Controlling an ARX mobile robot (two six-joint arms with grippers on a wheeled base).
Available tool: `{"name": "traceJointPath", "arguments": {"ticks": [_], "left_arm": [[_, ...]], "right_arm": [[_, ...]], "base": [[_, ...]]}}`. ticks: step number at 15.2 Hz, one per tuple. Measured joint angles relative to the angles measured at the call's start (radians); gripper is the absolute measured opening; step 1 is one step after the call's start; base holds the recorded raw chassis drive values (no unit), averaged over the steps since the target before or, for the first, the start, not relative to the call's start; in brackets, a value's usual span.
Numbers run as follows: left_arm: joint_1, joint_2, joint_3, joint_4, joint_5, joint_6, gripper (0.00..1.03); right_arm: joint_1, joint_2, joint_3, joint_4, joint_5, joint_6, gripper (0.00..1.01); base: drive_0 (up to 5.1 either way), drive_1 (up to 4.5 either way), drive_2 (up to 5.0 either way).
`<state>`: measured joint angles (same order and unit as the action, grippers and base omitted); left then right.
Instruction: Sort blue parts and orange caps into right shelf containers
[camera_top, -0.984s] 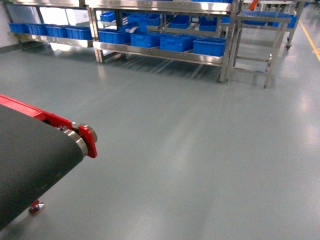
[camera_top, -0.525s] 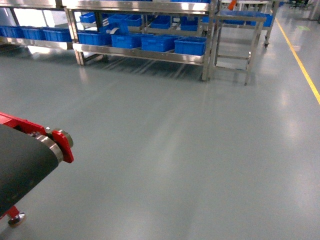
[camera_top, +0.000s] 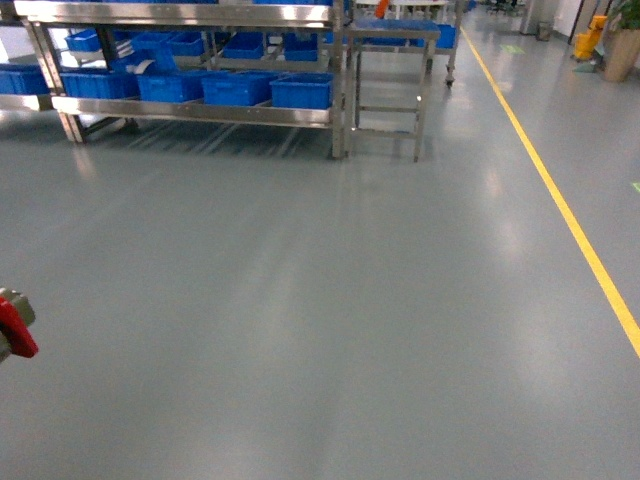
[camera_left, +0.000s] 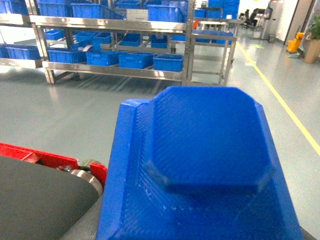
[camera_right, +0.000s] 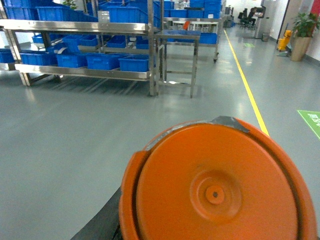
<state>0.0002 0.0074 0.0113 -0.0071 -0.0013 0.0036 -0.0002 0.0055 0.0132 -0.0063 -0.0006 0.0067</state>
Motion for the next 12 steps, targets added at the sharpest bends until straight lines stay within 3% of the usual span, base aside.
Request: {"name": "traceJointPath", "arguments": {"ticks": [12], "left_arm": [[-0.001,0.000,0.000,0.000,0.001,0.000,0.42]], "right_arm": [[0.000,0.000,0.000,0.001,0.001,0.000,0.43]], "base": [[-1.5,-1.53,-1.5]]}}
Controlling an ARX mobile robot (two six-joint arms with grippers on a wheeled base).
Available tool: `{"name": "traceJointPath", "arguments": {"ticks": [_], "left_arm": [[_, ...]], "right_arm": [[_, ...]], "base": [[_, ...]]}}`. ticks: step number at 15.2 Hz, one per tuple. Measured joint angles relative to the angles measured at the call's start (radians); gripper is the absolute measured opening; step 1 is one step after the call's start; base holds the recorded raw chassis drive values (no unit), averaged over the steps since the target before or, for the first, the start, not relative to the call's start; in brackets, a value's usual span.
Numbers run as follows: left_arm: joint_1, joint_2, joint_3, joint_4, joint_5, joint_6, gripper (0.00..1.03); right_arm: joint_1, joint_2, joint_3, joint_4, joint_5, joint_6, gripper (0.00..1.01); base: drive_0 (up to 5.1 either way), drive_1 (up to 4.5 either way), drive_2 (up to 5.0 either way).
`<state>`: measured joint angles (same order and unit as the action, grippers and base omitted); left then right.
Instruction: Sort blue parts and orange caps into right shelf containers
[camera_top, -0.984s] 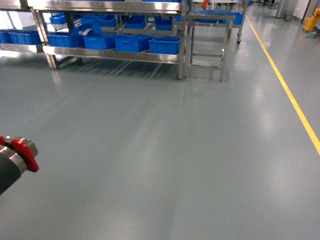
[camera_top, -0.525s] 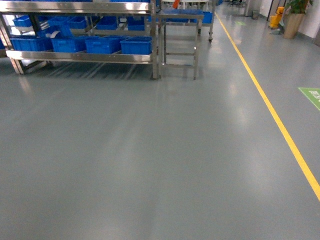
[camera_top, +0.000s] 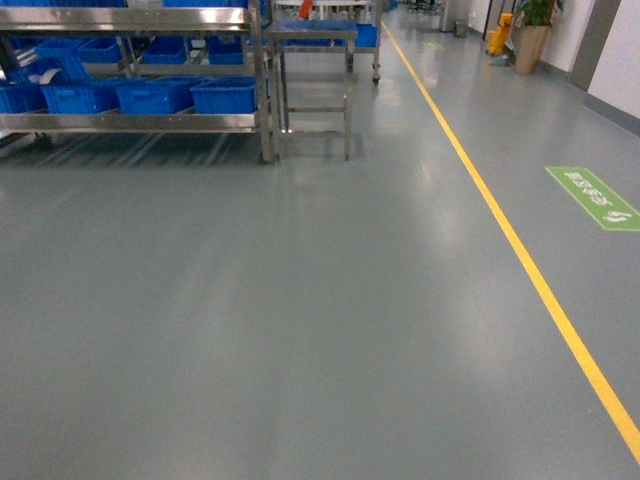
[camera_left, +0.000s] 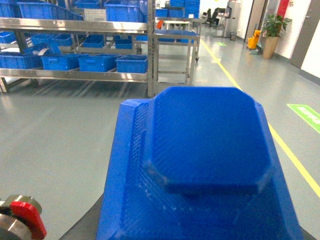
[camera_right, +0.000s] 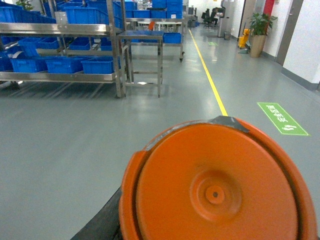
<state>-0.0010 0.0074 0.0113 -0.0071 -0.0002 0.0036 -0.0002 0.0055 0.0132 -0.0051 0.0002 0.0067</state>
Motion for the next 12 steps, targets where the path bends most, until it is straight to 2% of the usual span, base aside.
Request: {"name": "traceJointPath", "arguments": {"ticks": [12], "left_arm": [[0.000,0.000,0.000,0.000,0.000,0.000,0.42]], "right_arm": [[0.000,0.000,0.000,0.002,0.000,0.000,0.43]], "base": [[-1.5,-1.50,-1.5]]}}
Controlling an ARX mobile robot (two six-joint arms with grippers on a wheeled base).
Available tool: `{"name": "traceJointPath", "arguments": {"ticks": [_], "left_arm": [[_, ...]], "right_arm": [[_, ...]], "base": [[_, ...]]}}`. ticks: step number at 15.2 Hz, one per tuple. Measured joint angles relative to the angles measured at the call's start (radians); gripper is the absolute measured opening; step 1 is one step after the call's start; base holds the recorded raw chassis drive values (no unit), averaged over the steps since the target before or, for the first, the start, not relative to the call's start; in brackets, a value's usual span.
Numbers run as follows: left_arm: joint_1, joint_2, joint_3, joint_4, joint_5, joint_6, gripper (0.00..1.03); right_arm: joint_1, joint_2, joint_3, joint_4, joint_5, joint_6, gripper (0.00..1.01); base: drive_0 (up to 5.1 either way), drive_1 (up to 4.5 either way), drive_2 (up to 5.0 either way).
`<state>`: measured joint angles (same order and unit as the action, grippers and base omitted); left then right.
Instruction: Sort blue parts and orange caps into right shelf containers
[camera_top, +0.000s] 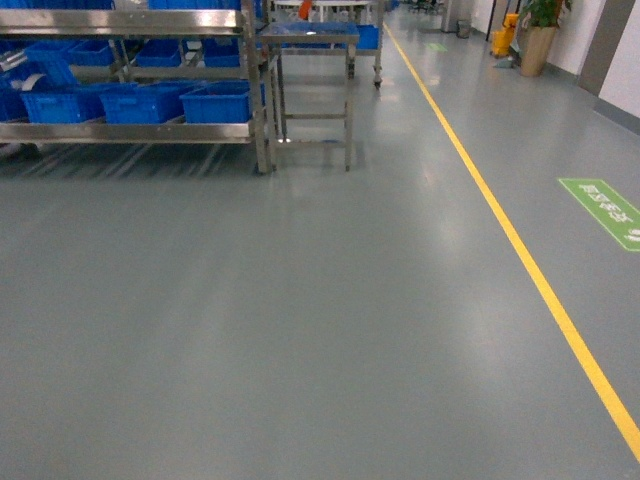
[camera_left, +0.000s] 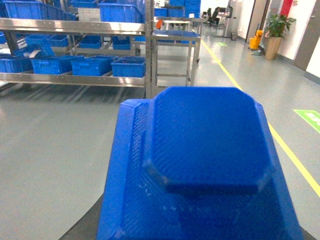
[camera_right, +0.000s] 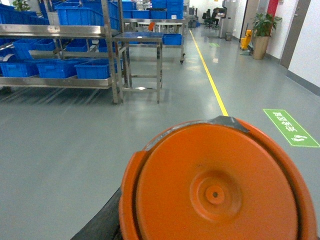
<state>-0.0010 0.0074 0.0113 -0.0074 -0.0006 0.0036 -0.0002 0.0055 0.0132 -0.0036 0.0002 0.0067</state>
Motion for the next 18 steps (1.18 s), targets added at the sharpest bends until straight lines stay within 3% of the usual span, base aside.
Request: {"name": "traceJointPath", "arguments": {"ticks": [1,18], "left_arm": [[0.000,0.000,0.000,0.000,0.000,0.000,0.42],[0.000,0.000,0.000,0.000,0.001,0.000,0.42]], "right_arm": [[0.000,0.000,0.000,0.000,0.000,0.000,0.43],[0.000,0.000,0.000,-0.005,0.000,0.000,0.43]], "base": [[-1.5,-1.50,-1.5],[-0.1,4.18,-4.3]]}}
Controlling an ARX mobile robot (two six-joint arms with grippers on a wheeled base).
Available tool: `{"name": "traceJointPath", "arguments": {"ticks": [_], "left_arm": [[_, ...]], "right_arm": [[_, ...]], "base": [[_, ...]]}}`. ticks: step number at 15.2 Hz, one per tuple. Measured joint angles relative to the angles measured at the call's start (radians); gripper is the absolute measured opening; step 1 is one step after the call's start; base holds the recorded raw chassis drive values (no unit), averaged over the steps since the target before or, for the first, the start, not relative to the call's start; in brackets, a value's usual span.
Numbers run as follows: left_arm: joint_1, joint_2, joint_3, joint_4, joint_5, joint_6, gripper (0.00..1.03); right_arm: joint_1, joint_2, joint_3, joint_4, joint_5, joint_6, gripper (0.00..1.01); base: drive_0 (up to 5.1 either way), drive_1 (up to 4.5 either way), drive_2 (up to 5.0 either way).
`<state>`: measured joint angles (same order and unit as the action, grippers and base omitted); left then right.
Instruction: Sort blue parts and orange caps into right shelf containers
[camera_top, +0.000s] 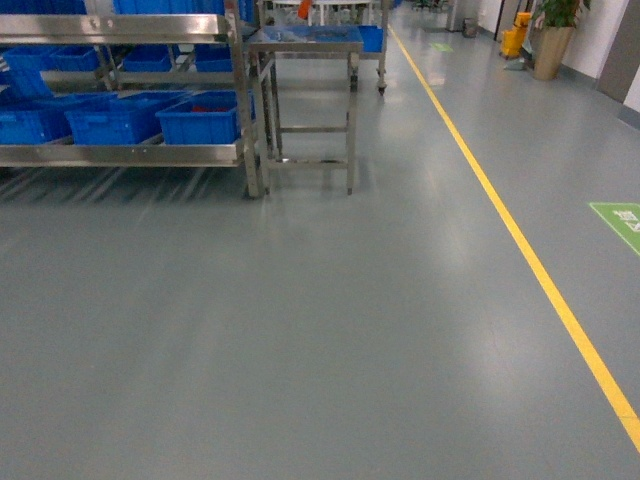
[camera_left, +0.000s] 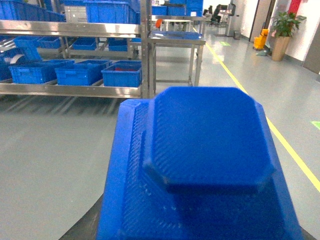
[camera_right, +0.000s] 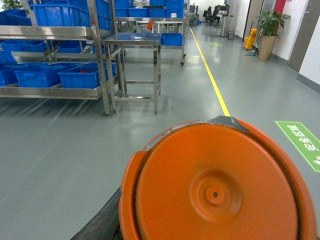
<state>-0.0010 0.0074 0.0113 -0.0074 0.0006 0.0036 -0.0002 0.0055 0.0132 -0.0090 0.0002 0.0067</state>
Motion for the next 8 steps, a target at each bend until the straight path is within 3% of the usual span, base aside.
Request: {"name": "traceJointPath", "arguments": {"ticks": [8], "left_arm": [[0.000,0.000,0.000,0.001,-0.001,0.000,0.42]], "right_arm": [[0.000,0.000,0.000,0.006,0.000,0.000,0.43]], "base": [[0.0,4.19,-4.3]]}}
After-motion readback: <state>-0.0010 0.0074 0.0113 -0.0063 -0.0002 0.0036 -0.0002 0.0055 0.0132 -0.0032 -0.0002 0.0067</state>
